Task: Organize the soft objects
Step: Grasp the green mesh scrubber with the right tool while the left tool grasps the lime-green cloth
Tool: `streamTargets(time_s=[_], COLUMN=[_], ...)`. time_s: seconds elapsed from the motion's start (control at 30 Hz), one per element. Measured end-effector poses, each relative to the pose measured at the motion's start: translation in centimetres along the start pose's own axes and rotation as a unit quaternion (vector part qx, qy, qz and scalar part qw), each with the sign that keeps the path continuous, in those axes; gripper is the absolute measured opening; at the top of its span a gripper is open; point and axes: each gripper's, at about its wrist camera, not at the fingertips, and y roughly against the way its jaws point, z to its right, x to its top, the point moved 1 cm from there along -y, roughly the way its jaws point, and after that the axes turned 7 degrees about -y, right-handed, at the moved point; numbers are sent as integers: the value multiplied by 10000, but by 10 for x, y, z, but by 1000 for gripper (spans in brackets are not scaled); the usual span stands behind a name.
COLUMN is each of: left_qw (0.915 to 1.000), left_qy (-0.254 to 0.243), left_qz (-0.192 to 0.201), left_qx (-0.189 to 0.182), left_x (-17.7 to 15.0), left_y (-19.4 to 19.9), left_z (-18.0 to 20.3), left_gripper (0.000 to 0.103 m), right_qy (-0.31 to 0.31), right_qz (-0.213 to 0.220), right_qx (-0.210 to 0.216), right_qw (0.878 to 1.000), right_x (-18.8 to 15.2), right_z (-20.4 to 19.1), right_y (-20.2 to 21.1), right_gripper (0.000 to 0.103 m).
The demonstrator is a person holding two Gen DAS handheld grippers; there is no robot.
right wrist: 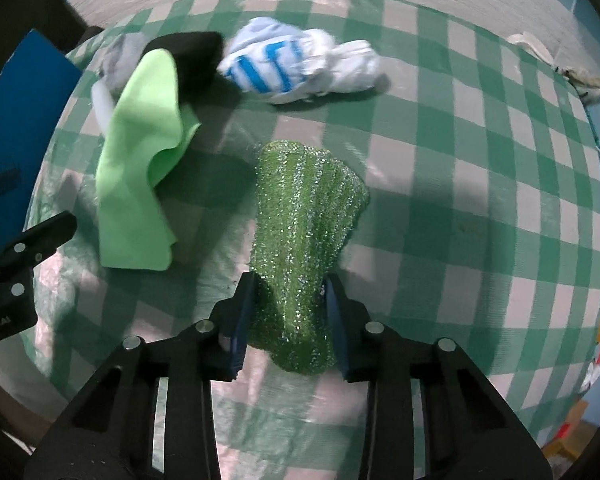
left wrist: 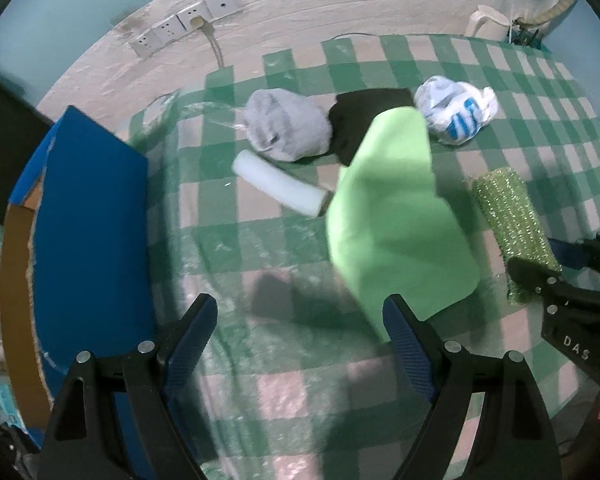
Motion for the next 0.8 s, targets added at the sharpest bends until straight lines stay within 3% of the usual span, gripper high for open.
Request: streamTargets(time_s=[0.07,0.2,0.23,0.43,0.8], left_qw=[9999,9996,9995,9978,9985], left_qy=[40,90,108,256,211], left_qz=[18,24,16,16,-27], left_qx=[-145,-269,-293,-612,-498], left_x=[5,16,18,27,52], left_y=[0,-2,-3,-5,-16], left_z=[3,9,9,19,46], left_gripper=[88,88,88,88,88], right_qy=[-136,-162,-153,-138,-207], right_qz=[8,81,129,225,91], right_qx=[52,2,-32,-28,-17], right_qw=[9999,9998,9998,9996,9997], right_x=[1,3,3,3,0], right_z=[7,18,19,14,30], right_y=[2,8,10,20,15], right_gripper=[35,61,64,68,68])
